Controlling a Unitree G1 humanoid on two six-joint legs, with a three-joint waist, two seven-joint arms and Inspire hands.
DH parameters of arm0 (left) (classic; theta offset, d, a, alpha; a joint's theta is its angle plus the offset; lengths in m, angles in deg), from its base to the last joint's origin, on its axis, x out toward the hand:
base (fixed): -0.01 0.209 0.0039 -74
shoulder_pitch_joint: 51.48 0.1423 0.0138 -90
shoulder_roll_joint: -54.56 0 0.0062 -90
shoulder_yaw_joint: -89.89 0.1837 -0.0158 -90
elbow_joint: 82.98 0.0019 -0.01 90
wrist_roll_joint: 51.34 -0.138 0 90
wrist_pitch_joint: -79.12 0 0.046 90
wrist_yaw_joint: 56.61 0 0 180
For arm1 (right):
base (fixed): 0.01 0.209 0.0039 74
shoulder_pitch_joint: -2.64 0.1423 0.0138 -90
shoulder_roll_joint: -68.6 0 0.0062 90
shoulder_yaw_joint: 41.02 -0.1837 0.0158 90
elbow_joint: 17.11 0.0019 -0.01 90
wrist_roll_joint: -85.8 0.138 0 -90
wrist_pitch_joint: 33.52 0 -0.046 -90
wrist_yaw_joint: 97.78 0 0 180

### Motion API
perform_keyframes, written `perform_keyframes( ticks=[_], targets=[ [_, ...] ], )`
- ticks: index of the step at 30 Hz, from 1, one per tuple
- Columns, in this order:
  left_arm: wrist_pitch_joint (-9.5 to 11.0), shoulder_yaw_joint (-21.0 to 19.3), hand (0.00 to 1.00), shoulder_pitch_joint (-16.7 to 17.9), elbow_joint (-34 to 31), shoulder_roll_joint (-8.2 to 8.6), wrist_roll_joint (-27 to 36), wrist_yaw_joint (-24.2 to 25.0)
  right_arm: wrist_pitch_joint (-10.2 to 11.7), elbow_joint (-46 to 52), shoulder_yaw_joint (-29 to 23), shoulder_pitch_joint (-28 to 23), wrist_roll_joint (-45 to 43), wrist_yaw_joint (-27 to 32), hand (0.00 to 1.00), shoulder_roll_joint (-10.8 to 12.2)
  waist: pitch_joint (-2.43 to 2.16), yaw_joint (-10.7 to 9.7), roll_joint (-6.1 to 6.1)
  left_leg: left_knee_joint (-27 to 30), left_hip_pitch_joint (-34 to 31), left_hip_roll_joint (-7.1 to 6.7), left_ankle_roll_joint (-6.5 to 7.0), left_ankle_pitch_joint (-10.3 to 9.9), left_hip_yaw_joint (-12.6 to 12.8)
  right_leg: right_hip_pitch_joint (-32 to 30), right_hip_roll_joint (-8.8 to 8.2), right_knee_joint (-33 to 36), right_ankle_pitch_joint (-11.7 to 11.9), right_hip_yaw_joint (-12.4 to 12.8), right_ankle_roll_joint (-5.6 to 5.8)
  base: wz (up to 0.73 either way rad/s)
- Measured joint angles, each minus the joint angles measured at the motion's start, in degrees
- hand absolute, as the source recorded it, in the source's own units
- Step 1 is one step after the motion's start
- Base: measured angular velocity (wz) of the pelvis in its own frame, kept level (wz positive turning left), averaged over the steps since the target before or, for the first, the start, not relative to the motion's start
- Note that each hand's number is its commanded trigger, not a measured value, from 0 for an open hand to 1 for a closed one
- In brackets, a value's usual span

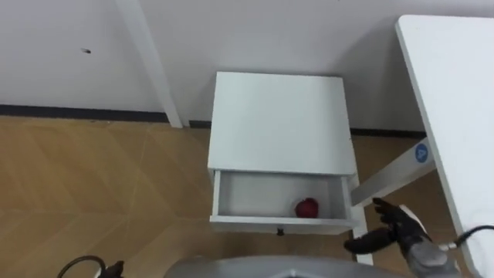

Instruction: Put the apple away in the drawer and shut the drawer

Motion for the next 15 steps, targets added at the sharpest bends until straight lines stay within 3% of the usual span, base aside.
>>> perform_keyframes(
  ticks=[1,2,3,4,5,6,7,8,10,12,15],
  targets=[
    [-0.1,0.0,0.00,-0.7,0.9,-0.03,-0.1,0.1,-0.3,-2.8,-1.2,-0.1,0.2,0.2,0.00,-0.1,0.08,-0.5,0.06,1.1,0.0,-0.77,1.06,-0.8,0.0,-3.2,-2.37,7.1,1.8,0.5,0.58,0.15],
    [-0.1,0.1,0.00,-0.6,0.9,0.04,0.0,0.2,-0.5,-4.1,-2.0,-0.1,0.4,0.3,0.00,-0.2,0.14,-0.7,0.15,1.6,-0.1,-1.02,1.57,-1.3,0.0,-4.9,-3.24,10.2,3.7,0.9,0.51,0.06],
    [0.0,0.1,0.00,-0.8,0.9,0.17,0.1,0.4,-1.5,-6.1,-3.2,-0.5,1.1,0.6,0.00,-0.3,0.03,-0.9,1.78,2.6,-0.1,-0.78,2.46,-2.0,0.1,-8.5,-4.09,15.7,9.1,2.3,0.26,-0.23],
    [-0.1,0.0,0.00,-0.6,0.9,-0.02,0.0,0.5,-2.2,-7.9,-3.9,-0.7,2.8,0.6,0.00,-0.4,-0.13,-0.7,3.05,3.4,-0.4,-0.24,3.24,-2.6,0.7,-12.5,-4.22,20.4,15.8,3.8,0.86,-0.30],
    [-0.2,0.0,0.00,-0.5,1.0,-0.38,0.0,0.5,-2.3,-9.0,-3.8,-0.8,3.8,0.5,0.00,-0.3,0.29,-1.0,3.67,3.8,-0.4,-0.23,3.74,-2.9,1.0,-15.4,-4.52,24.7,18.8,4.6,0.87,-0.29],
    [-0.5,0.0,0.00,-0.2,1.0,-0.87,0.0,0.3,-2.7,-10.3,-3.8,-1.4,5.4,0.1,0.00,-0.2,0.20,-1.8,3.91,5.2,-0.7,-0.03,4.47,-3.4,1.0,-20.8,-4.44,38.0,18.3,5.9,0.46,-0.16],
    [-0.9,0.0,0.00,-0.2,1.5,-1.05,0.2,0.1,-2.7,-11.4,-3.8,-2.3,6.0,-0.1,0.00,-0.2,0.17,-1.9,4.51,6.1,-1.5,0.40,5.13,-3.9,1.0,-26.4,-4.03,51.4,15.3,5.9,0.48,-0.18],
    [-1.5,0.0,0.00,-0.3,1.5,-1.13,0.6,0.1,-2.8,-12.2,-3.8,-2.5,6.4,-0.1,0.00,-0.1,0.21,-1.9,4.82,6.4,-2.0,0.68,5.29,-3.9,1.0,-29.4,-3.21,57.3,14.1,5.8,0.55,-0.17],
    [-3.9,0.2,0.00,-1.1,1.3,-1.39,0.7,0.0,-2.8,-14.8,-3.5,-3.4,8.1,0.1,0.00,0.3,0.61,-2.4,5.68,8.2,-4.0,2.73,5.79,-4.3,1.1,-39.8,-0.46,72.2,9.5,3.8,0.54,-0.09],
    [-5.4,0.1,0.00,-1.2,1.7,-1.33,0.6,-0.1,-2.7,-16.9,-2.4,-3.5,9.9,0.7,0.00,0.4,0.80,-3.1,5.94,9.1,-4.7,3.86,6.03,-4.4,1.0,-46.7,-0.57,78.0,6.9,2.6,0.79,0.00],
    [-7.4,0.2,0.00,-1.2,2.9,-0.89,0.6,-0.1,-2.7,-18.3,-0.6,-3.9,13.6,2.8,0.00,0.6,0.86,-3.3,5.77,11.7,-5.1,5.73,6.37,-5.8,0.7,-52.7,-1.50,79.8,4.7,2.9,0.73,0.00]
  ],
)
